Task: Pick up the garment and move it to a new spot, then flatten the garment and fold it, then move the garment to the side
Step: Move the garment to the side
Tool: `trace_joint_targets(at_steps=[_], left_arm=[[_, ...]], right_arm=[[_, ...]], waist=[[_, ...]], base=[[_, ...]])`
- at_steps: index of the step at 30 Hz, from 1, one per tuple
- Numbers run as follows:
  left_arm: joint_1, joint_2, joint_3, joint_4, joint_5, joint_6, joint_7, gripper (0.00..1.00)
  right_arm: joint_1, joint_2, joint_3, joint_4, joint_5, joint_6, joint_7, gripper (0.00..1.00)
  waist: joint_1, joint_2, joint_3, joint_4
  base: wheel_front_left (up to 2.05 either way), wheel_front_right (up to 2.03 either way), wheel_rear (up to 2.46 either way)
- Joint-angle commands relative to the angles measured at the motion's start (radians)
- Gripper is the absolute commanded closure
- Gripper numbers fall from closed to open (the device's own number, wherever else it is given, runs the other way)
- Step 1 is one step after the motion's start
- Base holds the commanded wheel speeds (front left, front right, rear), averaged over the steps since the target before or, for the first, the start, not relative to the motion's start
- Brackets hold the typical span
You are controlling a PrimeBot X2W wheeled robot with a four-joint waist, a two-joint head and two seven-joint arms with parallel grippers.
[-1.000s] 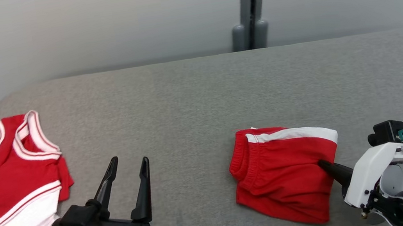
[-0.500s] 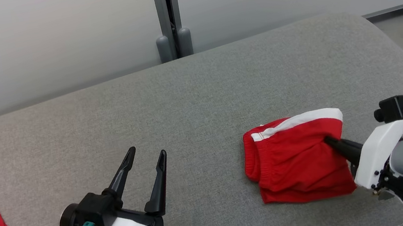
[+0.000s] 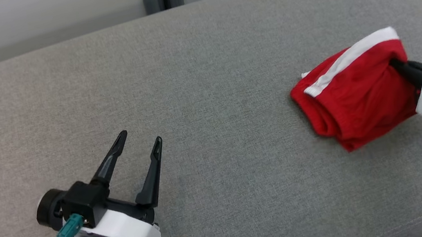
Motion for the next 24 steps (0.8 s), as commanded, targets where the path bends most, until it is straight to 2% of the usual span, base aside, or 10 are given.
trace_joint_targets(at_steps=[1,8,14,15,16,17,24], left_arm=[[-0.023,0.008,0.005,-0.008,0.005,0.005,0.002,0.0],[-0.049,0.028,0.001,-0.062,0.016,0.012,0.037,0.0],[-0.055,0.03,-0.001,-0.069,0.008,0.017,0.038,0.0],[-0.055,0.028,-0.002,-0.067,0.006,0.017,0.037,0.0],[-0.055,0.027,-0.002,-0.066,0.005,0.017,0.035,0.0],[-0.058,0.025,-0.004,-0.061,0.004,0.018,0.031,0.0],[-0.047,0.012,0.001,-0.046,-0.01,0.027,0.005,0.0]], right_arm=[[-0.017,-0.007,0.003,0.008,0.01,0.0,-0.009,1.0],[-0.194,-0.073,0.029,0.173,-0.006,0.0,-0.059,1.0],[-0.294,-0.073,0.037,0.337,-0.07,0.0,-0.064,0.98],[-0.303,-0.067,0.039,0.354,-0.079,0.0,-0.069,0.73],[-0.311,-0.063,0.042,0.374,-0.086,0.0,-0.073,0.24],[-0.319,-0.057,0.047,0.404,-0.092,0.0,-0.082,0.0],[-0.342,-0.063,0.084,0.458,-0.132,0.0,-0.131,0.0]], waist=[[0.0,-0.0001,0.042,-0.007],[0.0,-0.0001,0.117,-0.007],[0.0,-0.0001,0.13,-0.003],[0.0,-0.0001,0.129,-0.001],[0.0,-0.0001,0.128,0.001],[0.0,-0.0001,0.123,0.005],[0.0,-0.0001,0.078,0.017]], base=[[0.0,0.0,0.0],[0.0,0.0,0.0],[0.0,0.0,0.0],[0.0,0.0,0.0],[0.0,0.0,0.0],[0.0,0.0,0.0],[0.0,0.0,0.0]])
